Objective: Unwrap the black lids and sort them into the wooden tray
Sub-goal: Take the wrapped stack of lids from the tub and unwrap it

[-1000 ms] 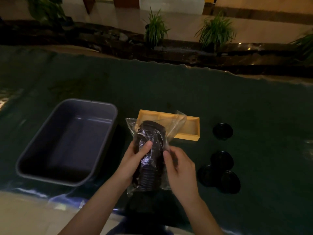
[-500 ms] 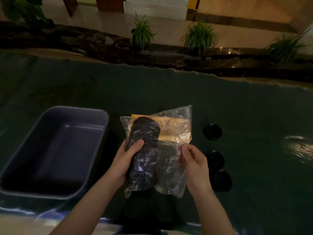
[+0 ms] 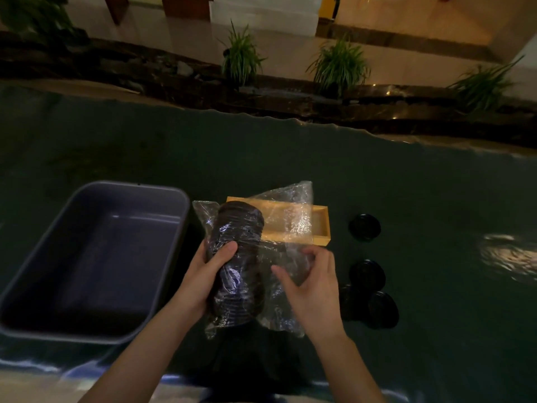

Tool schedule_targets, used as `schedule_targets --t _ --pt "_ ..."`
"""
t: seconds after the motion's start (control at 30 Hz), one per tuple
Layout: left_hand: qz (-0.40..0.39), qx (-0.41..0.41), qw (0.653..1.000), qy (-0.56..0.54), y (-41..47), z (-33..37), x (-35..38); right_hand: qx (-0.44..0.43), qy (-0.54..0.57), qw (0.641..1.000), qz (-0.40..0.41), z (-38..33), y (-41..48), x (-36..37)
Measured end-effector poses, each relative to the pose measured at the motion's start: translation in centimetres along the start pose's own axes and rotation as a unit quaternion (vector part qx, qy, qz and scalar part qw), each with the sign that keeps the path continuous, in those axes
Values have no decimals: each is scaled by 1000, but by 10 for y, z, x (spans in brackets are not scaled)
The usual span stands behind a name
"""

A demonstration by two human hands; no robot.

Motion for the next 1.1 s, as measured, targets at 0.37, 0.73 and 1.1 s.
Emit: schedule_targets --t 0.37,0.73,1.1 --pt "1 12 1000 0 1 12 -21 -19 36 995 94 9 5 -32" --pt "-21 -153 987 -53 18 -52 -37 78 366 927 -32 25 6 -10" --pt "54 -65 983 165 19 -71 -36 115 266 953 -94 37 -7 63"
Point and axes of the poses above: each hand's wrist, its own y-axis towards the middle knuckle, its own x-axis out of the palm, z = x × y, the point moved 9 cm from there along y, towards the middle knuckle, and after that the axes turned 6 degrees about -z, right-handed, at the moved point
